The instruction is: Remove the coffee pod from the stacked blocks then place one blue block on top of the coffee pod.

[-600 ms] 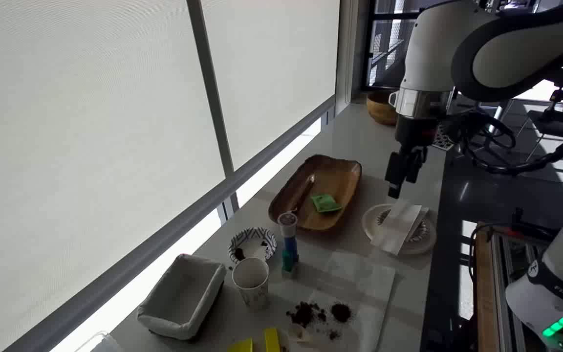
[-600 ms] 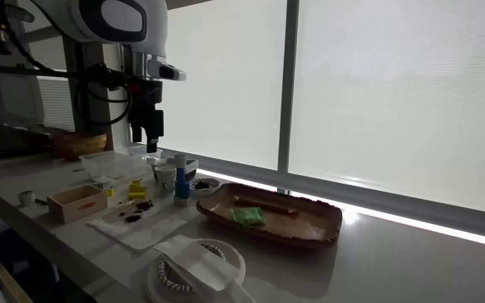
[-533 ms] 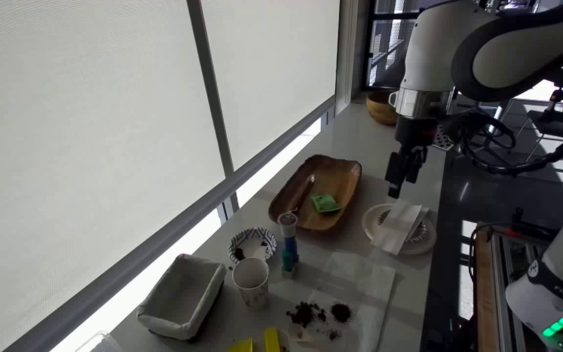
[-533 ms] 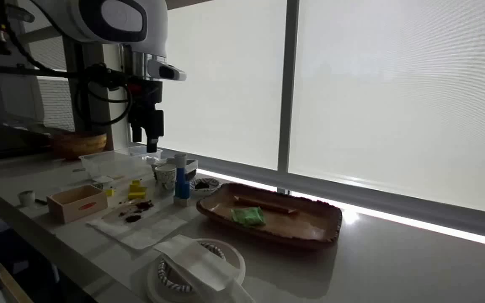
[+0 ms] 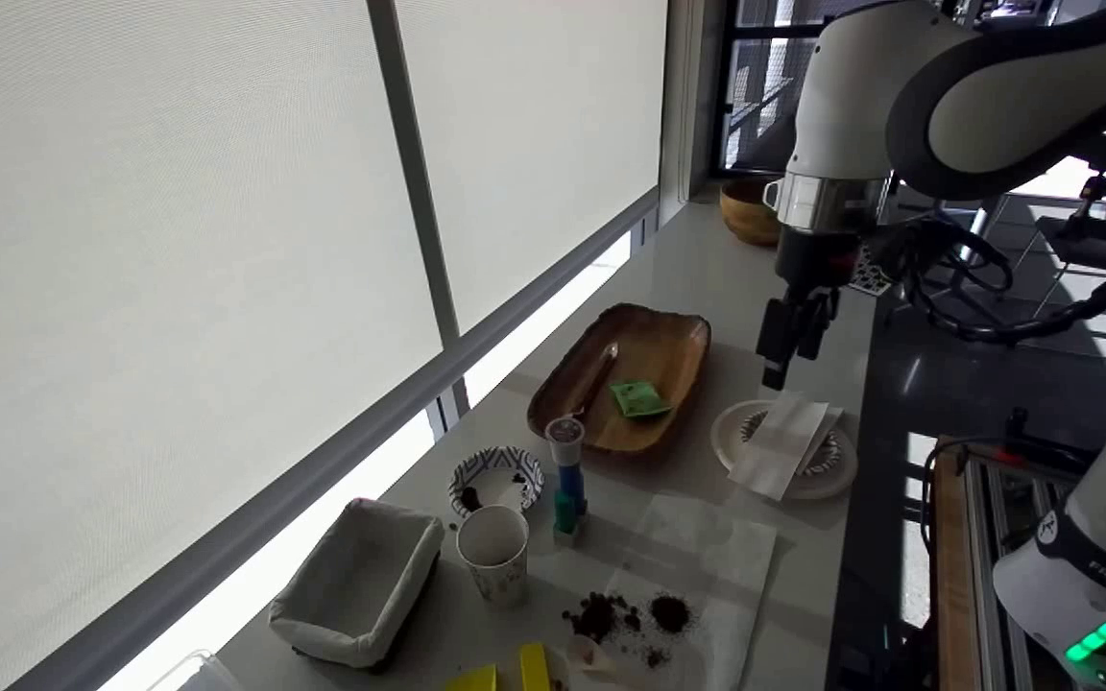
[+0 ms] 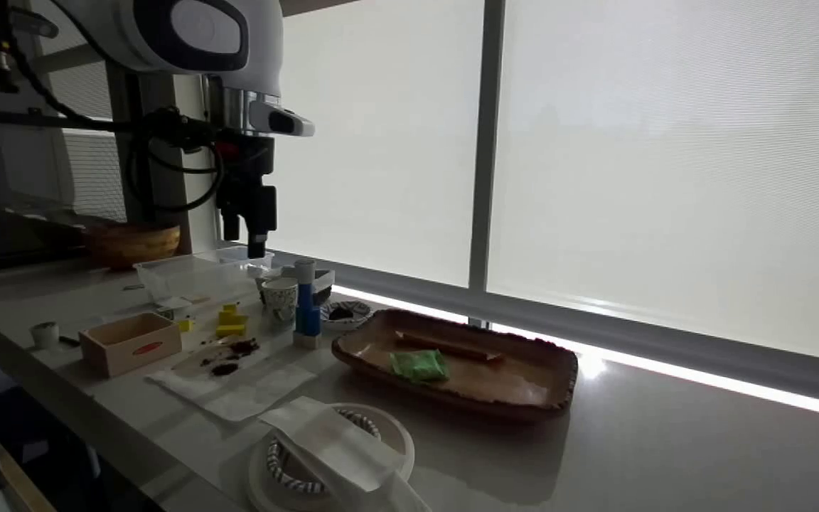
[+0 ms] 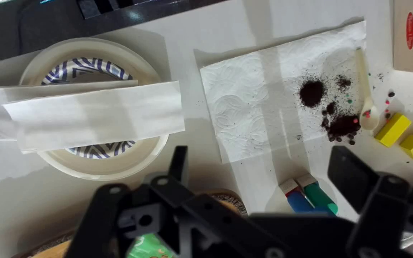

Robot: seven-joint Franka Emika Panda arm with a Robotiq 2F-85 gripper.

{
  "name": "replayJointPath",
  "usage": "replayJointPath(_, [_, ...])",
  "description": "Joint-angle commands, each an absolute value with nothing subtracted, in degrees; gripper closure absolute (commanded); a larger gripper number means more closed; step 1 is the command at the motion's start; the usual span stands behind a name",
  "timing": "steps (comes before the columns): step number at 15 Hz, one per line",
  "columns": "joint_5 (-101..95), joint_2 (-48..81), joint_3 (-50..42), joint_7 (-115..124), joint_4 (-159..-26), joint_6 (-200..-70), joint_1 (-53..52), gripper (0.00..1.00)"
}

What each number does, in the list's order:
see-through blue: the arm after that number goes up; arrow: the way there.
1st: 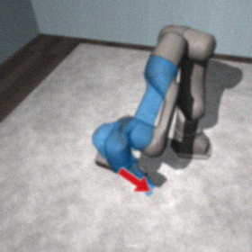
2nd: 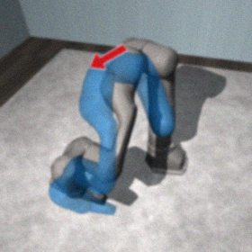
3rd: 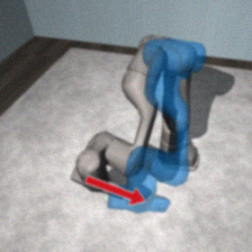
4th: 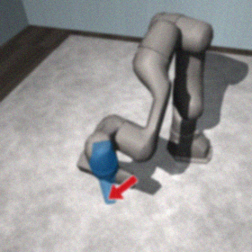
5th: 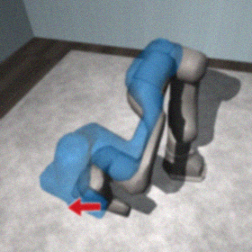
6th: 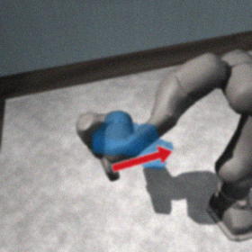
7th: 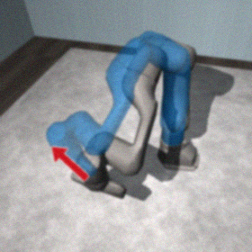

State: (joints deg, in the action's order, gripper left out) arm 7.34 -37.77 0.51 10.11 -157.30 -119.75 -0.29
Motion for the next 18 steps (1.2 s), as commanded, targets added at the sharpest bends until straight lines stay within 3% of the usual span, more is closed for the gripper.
replayJointPath(1, [10.2,-31.0,1.2,6.6,-154.2,-122.5,-3.4,0.00])
replayJointPath(5, [12.8,-18.9,3.4,1.0,-146.7,-126.8,-8.5,0.00])
replayJointPath(11, [5.2,-1.6,6.5,-1.7,-130.7,-126.5,-8.3,0.00])
replayJointPath(18, [-0.7,10.7,7.1,-3.3,-117.4,-126.0,-8.7,0.00])
